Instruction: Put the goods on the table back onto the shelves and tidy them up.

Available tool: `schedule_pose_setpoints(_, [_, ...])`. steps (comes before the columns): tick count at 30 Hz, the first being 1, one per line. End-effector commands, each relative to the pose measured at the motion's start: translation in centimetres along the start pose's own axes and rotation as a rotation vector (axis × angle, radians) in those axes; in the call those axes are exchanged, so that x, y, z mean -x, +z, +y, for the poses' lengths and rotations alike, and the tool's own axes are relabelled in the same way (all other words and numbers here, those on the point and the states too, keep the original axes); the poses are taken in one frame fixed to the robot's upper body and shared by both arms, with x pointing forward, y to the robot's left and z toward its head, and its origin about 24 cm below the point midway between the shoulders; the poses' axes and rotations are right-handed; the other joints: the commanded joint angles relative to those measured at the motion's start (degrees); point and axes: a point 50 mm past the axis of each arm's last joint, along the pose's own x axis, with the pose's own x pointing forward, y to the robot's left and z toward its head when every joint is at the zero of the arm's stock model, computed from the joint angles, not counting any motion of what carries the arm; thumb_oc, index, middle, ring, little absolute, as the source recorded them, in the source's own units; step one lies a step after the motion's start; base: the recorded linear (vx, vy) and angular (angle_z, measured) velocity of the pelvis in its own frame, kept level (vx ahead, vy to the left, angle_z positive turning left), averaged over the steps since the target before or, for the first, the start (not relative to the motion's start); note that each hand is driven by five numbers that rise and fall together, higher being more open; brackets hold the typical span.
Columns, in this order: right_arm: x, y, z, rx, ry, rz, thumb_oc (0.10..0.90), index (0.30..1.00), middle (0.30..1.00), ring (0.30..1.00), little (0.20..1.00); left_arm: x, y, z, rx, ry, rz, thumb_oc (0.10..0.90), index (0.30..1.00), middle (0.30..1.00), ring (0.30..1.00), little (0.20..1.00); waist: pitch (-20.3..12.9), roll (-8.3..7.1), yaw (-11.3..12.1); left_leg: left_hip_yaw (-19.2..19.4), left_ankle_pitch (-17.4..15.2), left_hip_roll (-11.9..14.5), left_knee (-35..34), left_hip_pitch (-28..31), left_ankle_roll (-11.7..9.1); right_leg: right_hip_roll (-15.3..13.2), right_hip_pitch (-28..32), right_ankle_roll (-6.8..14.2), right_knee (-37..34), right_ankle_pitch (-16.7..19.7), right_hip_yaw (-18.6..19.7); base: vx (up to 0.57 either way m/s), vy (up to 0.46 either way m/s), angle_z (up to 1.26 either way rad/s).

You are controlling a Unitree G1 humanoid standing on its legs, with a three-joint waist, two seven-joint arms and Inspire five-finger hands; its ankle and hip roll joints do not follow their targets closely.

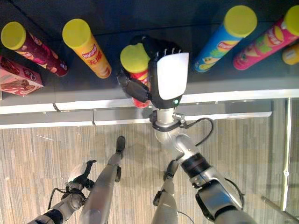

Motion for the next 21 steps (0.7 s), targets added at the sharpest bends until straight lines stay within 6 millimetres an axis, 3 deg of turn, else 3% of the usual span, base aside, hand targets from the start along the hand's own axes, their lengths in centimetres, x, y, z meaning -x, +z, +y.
schedule_pose_setpoints(1, [-5.6, 1.2, -2.9, 0.008, -0.242, -0.220, 0.400, 0.300, 0.300, 0.300, 0.300, -0.6, 2.8, -0.2, -0.031, 0.036, -0.126, 0.800, 0.900, 0.900, 0.900, 0.900, -2.2, 4.71, 1.6, 0.0, -6.7, -1.4, -2.2, 3.7, -1.3, -0.4, -0.4, 6.2, 0.8, 2.6, 1.8, 0.02, 0.031, 0.00])
schedule_pose_setpoints(11, [-8.9, 0.6, -6.0, 0.154, -0.380, -0.327, 0.400, 0.300, 0.300, 0.300, 0.300, 0.0, 3.4, -0.2, -0.061, 0.047, -0.212, 0.800, 0.900, 0.900, 0.900, 0.900, -2.4, 5.89, 2.1, -0.1, -8.3, -2.9, 0.2, -0.2, -0.8, -1.8, -3.2, 6.4, 0.7, 3.8, 1.7, 0.02, 0.016, 0.00])
schedule_pose_setpoints(17, [-9.8, 0.9, -7.1, 0.178, -0.440, -0.369, 0.400, 0.300, 0.300, 0.300, 0.300, 0.0, 4.3, 0.4, -0.091, 0.079, -0.288, 0.800, 0.900, 0.900, 0.900, 0.900, -1.9, 7.75, 2.4, -0.1, -9.4, -3.3, 3.1, -3.8, -0.5, -2.6, -6.0, 6.5, 0.8, 4.3, 2.1, 0.02, 0.024, 0.03])
schedule_pose_setpoints(21, [-10.0, 1.3, -7.4, 0.170, -0.460, -0.381, 0.400, 0.300, 0.300, 0.300, 0.300, 0.1, 4.4, 0.5, -0.095, 0.089, -0.302, 0.800, 0.900, 0.900, 0.900, 0.900, -2.1, 8.19, 2.6, -0.1, -10.0, -3.6, 4.3, -5.2, -0.3, -3.0, -6.8, 6.6, 0.8, 4.7, 2.3, 0.02, 0.033, -0.03])
